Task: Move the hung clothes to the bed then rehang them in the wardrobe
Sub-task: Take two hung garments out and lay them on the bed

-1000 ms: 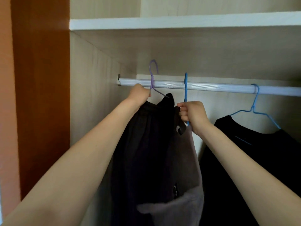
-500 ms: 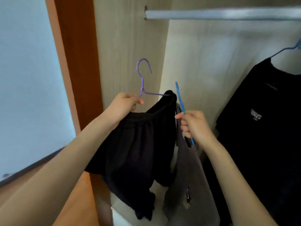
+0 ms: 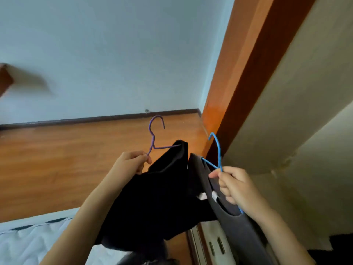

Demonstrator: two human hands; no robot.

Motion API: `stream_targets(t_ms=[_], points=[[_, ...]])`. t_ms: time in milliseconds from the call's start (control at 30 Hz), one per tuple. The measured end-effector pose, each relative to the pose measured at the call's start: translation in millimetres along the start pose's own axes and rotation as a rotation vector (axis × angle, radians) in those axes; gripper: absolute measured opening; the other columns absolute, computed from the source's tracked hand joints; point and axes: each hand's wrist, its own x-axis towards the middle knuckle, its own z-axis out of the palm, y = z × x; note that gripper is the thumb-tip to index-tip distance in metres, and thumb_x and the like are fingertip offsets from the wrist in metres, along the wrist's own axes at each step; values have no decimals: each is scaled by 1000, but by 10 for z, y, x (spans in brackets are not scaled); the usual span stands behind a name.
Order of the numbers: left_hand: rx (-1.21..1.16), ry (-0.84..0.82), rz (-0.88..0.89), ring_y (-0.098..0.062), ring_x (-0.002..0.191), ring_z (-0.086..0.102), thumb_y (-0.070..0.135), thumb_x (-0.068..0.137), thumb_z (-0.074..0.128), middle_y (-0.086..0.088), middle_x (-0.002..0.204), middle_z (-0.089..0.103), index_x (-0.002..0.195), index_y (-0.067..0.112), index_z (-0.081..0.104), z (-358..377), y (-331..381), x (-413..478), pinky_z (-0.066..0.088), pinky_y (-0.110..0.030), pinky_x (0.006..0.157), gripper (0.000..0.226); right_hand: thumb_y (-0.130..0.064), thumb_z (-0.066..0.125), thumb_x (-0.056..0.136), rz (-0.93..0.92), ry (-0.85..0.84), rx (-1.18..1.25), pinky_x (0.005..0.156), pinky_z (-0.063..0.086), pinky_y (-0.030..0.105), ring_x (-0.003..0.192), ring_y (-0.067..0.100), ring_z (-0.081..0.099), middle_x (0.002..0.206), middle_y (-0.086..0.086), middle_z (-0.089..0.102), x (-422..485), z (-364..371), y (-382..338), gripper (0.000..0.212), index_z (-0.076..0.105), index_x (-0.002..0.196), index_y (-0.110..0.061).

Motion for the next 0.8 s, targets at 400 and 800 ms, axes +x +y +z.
stream_targets(t_ms=[400, 800], points=[[-191, 534, 190, -16, 50, 30, 13, 100, 43, -2, 57, 36, 82, 8, 63, -968, -96, 194, 26, -28, 50, 27, -4, 39, 101, -271, -176, 92, 36, 17, 17, 41, 9, 22, 54, 0, 29, 1375, 766, -621, 25, 63, 98, 3], [-256, 652, 31, -13, 41, 29, 14, 101, 44, 3, 50, 36, 79, 9, 64, -1663, 33, 1946, 23, -28, 51, 29, -14, 41, 102, -291, -167, -115, 38, 22, 22, 40, 7, 26, 48, -8, 34, 3614, 1548, -851, 25, 65, 96, -9]])
